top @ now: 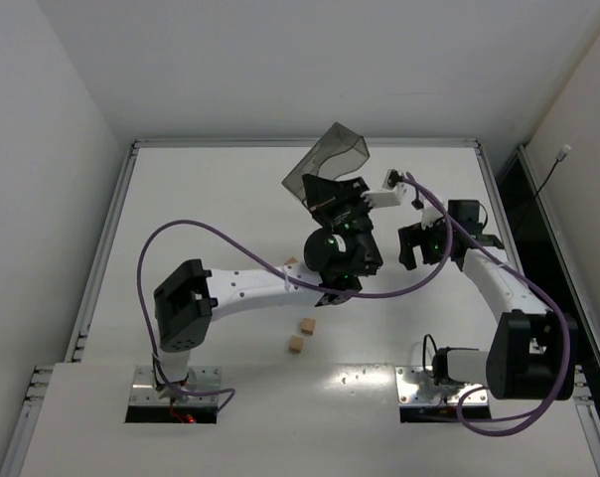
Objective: Build the wood block tower
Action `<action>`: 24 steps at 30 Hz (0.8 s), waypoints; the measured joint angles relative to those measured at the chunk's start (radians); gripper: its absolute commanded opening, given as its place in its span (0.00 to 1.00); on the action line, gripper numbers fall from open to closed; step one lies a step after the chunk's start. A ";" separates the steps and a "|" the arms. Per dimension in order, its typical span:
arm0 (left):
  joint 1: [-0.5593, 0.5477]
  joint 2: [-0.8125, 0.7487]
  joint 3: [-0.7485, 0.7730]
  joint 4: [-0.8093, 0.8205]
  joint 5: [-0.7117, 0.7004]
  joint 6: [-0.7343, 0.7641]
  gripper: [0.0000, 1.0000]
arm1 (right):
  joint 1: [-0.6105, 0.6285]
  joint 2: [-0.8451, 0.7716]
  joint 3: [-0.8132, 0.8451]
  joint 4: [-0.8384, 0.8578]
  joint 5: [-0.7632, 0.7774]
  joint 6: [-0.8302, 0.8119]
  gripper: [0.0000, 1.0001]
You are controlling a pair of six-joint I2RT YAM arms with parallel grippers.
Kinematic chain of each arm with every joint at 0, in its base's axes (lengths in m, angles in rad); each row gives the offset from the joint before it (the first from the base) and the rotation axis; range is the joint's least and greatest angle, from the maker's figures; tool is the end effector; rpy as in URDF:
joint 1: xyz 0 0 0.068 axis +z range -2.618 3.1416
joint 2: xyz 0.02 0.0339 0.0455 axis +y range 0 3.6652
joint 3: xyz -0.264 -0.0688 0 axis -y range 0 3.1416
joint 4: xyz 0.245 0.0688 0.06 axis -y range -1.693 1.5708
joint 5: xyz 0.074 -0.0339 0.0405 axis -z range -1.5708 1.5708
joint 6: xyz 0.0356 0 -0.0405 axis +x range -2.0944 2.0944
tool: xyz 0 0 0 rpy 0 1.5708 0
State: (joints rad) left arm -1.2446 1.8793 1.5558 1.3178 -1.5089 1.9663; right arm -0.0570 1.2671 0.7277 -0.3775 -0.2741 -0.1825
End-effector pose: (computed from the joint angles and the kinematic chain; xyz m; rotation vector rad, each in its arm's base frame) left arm 0.1596 -0.3609 0.4079 0.5360 1.5141 1.0003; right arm 0.2481 -0.0045 0.2051 -0.2682 2.4401 0.2364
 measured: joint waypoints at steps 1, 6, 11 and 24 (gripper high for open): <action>0.000 0.000 0.019 0.002 0.000 0.002 0.00 | -0.001 0.003 0.002 -0.002 -0.004 -0.001 0.88; -0.002 0.069 0.293 -0.004 -0.025 0.010 0.00 | -0.001 0.011 0.027 -0.023 -0.035 -0.005 0.88; -0.026 0.253 0.813 -0.003 -0.012 0.015 0.00 | -0.001 0.034 0.055 -0.032 -0.070 -0.013 0.88; -0.053 0.279 0.900 0.008 -0.020 0.015 0.00 | -0.001 0.094 0.067 -0.047 -0.106 -0.019 0.88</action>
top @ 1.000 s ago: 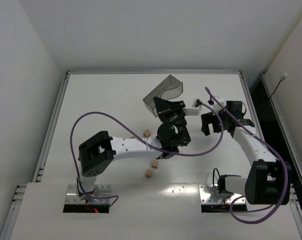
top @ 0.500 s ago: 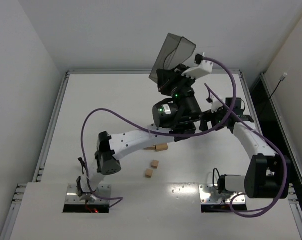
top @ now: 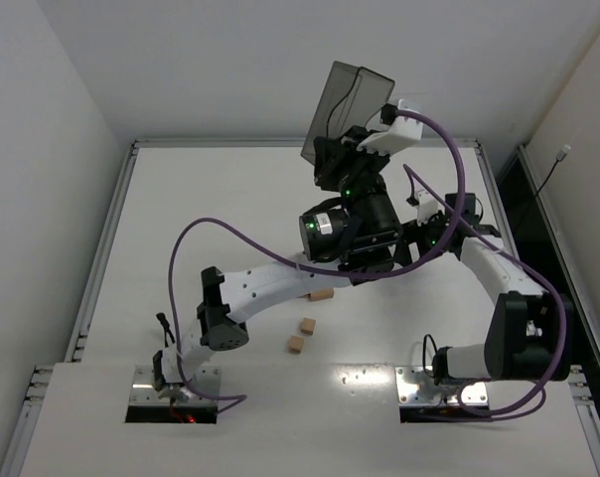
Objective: Build the wood block tower
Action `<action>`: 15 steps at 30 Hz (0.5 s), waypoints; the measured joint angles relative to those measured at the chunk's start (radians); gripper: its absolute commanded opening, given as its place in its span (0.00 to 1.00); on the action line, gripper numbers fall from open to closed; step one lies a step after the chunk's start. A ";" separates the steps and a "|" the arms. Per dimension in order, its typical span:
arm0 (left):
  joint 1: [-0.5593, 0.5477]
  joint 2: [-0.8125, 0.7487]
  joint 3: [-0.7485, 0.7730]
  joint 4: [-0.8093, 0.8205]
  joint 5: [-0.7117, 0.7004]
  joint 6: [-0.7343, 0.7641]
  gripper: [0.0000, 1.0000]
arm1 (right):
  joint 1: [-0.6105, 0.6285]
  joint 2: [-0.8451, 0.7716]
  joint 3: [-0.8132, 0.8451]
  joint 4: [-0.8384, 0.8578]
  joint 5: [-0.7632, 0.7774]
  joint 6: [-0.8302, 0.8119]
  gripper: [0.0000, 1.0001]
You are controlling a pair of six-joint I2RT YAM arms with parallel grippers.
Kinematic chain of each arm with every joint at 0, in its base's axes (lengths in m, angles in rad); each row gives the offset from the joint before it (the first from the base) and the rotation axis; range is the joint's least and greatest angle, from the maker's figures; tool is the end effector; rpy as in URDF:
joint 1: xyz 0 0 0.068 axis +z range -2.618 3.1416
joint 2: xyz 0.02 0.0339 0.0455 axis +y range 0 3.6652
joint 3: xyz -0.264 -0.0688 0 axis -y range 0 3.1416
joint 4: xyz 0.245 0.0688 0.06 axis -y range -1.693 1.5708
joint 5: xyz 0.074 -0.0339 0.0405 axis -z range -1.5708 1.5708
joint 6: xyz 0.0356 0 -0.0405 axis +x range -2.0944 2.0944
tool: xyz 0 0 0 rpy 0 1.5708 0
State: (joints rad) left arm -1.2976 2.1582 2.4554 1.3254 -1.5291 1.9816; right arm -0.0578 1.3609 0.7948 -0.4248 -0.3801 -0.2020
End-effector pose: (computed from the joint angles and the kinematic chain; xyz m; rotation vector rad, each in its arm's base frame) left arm 0.1365 -0.3554 0.5377 0.0648 1.5493 0.5042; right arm 0.2629 -0.0020 0.2014 -0.3226 2.4788 0.3796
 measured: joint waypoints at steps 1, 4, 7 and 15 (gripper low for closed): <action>0.000 0.000 0.000 0.000 -0.001 0.000 0.00 | 0.000 0.006 0.003 -0.002 -0.001 0.000 0.88; 0.000 0.000 0.000 0.000 -0.001 0.000 0.00 | 0.000 0.019 0.018 -0.003 -0.005 0.000 0.88; 0.000 -0.005 -0.002 0.000 -0.002 0.000 0.00 | 0.000 0.025 0.031 -0.002 -0.011 0.000 0.88; -0.001 -0.107 -0.061 -0.002 -0.006 0.000 0.00 | 0.001 0.042 0.032 -0.001 -0.015 0.000 0.88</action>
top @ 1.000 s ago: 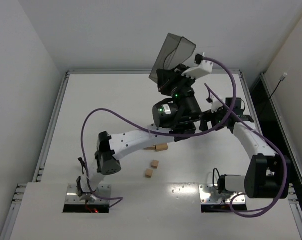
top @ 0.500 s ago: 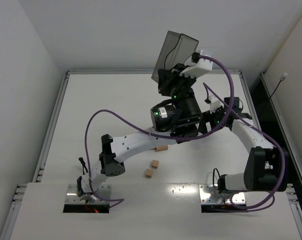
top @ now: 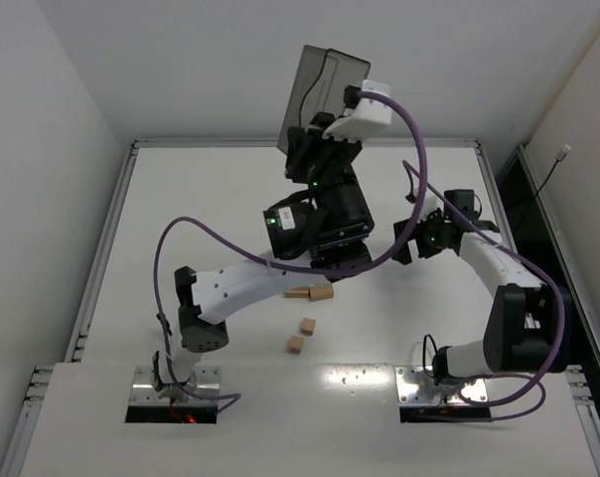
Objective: Build the wood block tower
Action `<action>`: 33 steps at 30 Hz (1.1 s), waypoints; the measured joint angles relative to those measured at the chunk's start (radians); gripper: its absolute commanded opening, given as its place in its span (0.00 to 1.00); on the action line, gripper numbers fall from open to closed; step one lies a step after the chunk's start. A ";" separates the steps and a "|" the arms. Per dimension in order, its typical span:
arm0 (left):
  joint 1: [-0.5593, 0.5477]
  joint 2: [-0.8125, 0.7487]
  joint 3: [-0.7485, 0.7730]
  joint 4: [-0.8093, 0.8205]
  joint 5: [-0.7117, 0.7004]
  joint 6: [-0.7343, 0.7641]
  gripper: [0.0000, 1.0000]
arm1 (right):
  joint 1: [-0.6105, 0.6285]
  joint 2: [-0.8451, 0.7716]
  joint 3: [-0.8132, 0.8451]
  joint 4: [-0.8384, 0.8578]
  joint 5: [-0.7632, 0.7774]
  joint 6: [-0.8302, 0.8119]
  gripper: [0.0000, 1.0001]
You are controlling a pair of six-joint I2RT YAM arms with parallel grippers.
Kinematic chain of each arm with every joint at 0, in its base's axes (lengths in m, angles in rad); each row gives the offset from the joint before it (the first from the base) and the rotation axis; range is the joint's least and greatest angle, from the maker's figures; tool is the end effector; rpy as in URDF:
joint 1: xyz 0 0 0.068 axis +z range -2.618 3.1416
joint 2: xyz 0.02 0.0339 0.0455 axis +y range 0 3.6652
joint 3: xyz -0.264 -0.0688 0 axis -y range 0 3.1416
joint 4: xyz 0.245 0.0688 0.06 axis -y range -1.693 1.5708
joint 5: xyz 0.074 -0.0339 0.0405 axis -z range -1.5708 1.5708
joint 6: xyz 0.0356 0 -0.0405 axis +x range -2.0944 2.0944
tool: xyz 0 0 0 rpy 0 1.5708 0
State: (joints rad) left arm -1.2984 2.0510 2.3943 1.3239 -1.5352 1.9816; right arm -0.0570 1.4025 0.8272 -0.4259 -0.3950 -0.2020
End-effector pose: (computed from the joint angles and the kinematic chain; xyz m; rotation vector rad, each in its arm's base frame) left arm 0.1271 -0.3229 0.5615 0.0299 1.5537 0.4682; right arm 0.2720 -0.0018 0.2008 -0.3273 2.4839 0.4017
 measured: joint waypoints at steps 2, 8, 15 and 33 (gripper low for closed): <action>-0.001 -0.029 0.006 0.002 0.000 0.000 0.00 | 0.000 0.004 0.000 0.000 0.000 0.000 0.88; -0.003 -0.073 0.026 0.011 0.005 0.000 0.00 | 0.000 0.007 0.000 0.000 0.000 0.000 0.88; -0.003 -0.150 -0.201 0.012 0.007 0.000 0.00 | 0.000 0.008 0.000 0.000 0.001 0.000 0.88; -0.005 -0.282 -0.023 -1.406 0.201 -0.776 0.00 | -0.001 0.008 0.000 0.006 -0.006 -0.008 0.88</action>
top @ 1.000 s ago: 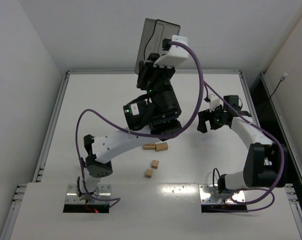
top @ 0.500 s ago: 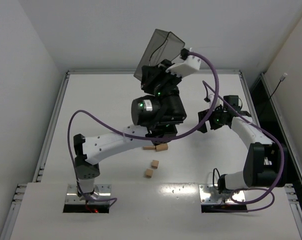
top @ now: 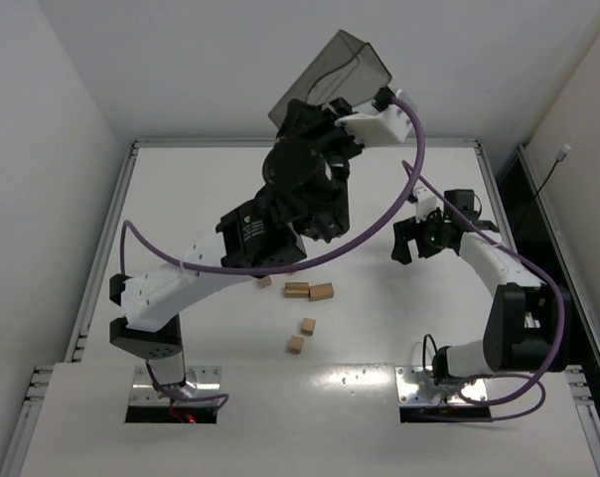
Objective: Build the wood block tower
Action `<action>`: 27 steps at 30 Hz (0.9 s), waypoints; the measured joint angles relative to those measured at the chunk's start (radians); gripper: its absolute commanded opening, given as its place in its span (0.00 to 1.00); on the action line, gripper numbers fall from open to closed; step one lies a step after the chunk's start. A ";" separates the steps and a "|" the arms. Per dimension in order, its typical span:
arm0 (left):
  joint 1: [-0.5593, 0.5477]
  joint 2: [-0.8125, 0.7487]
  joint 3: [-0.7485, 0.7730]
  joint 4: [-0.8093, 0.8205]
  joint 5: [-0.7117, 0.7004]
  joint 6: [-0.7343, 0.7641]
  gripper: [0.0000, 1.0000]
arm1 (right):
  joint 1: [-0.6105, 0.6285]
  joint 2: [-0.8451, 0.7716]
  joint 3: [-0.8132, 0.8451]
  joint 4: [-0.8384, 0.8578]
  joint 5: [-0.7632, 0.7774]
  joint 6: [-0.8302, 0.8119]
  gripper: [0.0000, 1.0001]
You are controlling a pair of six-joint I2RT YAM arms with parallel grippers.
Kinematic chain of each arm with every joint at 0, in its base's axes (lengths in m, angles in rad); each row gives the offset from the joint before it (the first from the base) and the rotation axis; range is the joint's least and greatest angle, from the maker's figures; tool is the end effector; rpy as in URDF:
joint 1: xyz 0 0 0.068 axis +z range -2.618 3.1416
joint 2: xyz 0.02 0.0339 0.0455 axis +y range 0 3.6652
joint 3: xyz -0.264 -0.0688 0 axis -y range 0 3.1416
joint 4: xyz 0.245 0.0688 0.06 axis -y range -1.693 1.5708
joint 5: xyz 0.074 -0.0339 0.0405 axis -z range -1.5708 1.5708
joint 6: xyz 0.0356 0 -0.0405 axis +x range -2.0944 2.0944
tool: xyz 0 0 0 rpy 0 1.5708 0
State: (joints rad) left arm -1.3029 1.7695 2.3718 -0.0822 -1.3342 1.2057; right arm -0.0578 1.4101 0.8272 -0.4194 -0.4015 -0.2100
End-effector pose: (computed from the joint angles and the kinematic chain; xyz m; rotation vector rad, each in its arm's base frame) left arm 0.1158 -0.2912 0.6015 0.4640 1.4096 0.6183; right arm 0.2732 -0.0019 0.1994 -0.3382 2.4809 0.4066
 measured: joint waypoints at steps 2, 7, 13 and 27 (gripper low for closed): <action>0.000 -0.001 0.000 -0.166 0.060 -0.138 0.00 | 0.000 0.000 0.000 0.000 -0.002 -0.002 0.88; 0.032 -0.001 0.001 -0.540 0.281 -0.515 0.00 | 0.000 0.000 0.000 -0.002 -0.011 -0.010 0.88; 0.261 -0.016 -0.031 -0.811 0.665 -0.881 0.00 | 0.000 0.013 0.000 -0.002 -0.019 -0.016 0.88; 0.943 -0.021 -0.236 -0.894 1.183 -1.358 0.00 | 0.000 0.052 0.000 -0.009 -0.033 -0.019 0.88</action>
State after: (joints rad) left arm -0.3603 1.7481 2.1357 -0.9760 -0.1509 -0.1524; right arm -0.0578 1.4620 0.8272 -0.4282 -0.4347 -0.2287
